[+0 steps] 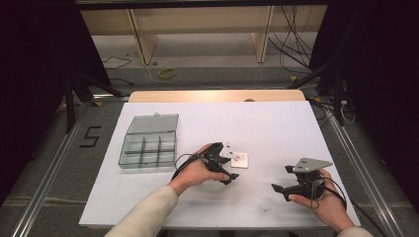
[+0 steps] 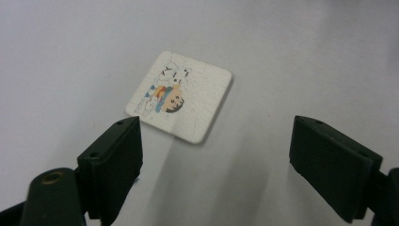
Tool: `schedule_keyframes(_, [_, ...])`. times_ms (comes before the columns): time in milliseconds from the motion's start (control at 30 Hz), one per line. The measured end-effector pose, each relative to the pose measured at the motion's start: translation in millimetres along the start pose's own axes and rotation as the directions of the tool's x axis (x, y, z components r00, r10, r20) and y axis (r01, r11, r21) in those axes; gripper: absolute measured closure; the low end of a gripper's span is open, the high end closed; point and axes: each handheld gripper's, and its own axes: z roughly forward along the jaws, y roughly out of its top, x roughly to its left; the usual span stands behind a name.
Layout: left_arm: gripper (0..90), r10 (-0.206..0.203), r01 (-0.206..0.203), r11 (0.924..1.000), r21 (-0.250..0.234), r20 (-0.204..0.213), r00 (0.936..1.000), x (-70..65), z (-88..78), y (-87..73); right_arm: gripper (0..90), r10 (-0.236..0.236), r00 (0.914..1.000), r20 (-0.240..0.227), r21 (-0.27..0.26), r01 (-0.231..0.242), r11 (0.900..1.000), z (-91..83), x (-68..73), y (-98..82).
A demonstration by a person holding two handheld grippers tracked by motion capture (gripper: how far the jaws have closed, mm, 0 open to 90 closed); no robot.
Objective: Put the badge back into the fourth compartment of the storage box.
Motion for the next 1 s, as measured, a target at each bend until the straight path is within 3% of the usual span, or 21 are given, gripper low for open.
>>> schedule_keyframes(167, [17.1,-0.008,0.008,0.9998,-0.019,0.001,1.0000,7.9,15.4,10.3,16.4,-0.001,1.0000,-0.002,0.002,0.001,1.000,-1.0,-0.1,-1.4])
schedule_keyframes(467, [16.9,-0.015,0.015,0.9999,-0.001,0.013,0.9998,17.7,34.6,16.4,16.4,-0.001,1.0000,-0.002,0.002,0.001,1.000,-1.3,0.1,-1.9])
schedule_keyframes(733, [15.6,-0.014,0.014,0.9999,-0.001,0.023,0.9996,20.4,43.6,17.4,16.4,-0.004,1.0000,-0.006,0.007,0.004,1.000,-0.9,0.0,-2.2])
schedule_keyframes(1000, [12.6,-0.049,0.050,0.9987,-0.012,0.055,0.9973,26.2,47.6,14.2,16.4,-0.007,0.9999,-0.009,0.010,0.007,1.000,-0.7,-0.1,-2.2])
